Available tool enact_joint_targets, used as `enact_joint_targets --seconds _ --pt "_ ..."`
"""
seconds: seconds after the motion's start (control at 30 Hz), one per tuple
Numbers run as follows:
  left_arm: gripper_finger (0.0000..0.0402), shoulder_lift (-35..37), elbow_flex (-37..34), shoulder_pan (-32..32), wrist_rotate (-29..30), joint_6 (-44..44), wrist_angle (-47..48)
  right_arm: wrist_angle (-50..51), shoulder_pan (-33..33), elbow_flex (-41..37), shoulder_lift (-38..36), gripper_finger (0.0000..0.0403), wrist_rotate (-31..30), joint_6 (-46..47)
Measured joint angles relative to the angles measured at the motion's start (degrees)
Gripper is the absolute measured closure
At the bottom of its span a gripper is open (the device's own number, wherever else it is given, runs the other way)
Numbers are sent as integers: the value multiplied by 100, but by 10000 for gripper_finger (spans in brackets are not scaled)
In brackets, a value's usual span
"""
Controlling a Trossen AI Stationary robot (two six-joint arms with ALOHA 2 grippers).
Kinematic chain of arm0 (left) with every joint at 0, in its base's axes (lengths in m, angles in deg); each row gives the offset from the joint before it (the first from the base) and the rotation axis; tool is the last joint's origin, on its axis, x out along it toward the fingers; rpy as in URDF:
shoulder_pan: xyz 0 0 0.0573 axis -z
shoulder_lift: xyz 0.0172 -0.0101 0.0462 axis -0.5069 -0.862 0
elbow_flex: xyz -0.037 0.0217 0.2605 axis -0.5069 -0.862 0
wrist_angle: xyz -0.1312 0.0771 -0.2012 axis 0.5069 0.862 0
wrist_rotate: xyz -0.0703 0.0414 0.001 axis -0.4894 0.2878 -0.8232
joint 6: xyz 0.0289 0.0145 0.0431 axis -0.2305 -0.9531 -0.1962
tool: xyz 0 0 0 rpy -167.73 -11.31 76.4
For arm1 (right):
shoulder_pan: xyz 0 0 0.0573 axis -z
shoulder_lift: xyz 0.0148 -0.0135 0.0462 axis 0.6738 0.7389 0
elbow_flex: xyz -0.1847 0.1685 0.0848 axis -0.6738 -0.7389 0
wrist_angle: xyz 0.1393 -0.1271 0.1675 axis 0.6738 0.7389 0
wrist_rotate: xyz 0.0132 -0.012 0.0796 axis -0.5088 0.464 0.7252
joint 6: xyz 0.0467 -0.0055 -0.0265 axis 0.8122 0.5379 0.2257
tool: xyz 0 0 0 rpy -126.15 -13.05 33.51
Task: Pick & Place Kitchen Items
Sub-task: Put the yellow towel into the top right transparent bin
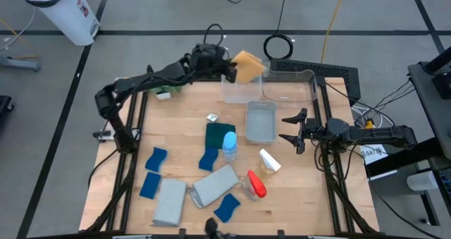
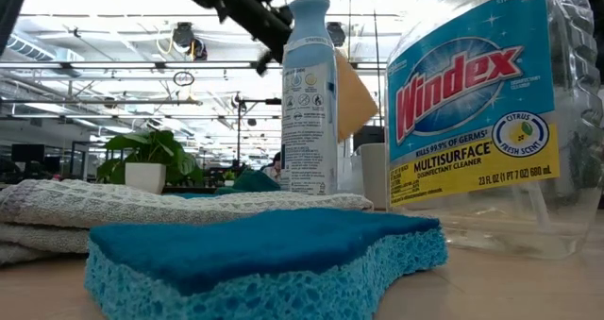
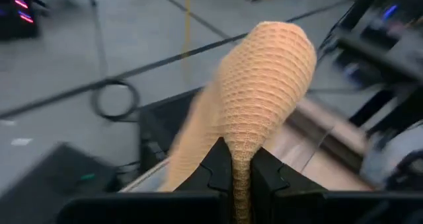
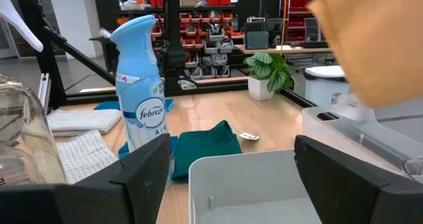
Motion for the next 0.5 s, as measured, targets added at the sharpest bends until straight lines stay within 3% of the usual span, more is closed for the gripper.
enact_joint_targets --seconds 0.37,0.5 --pt "388 -1043 -3 -434 -2553 2611 -3341 -3 0 0 0 110 -1 1" --pt "388 -1052 -2 -290 -2818 2668 -3350 -2 0 0 2 110 1 -1"
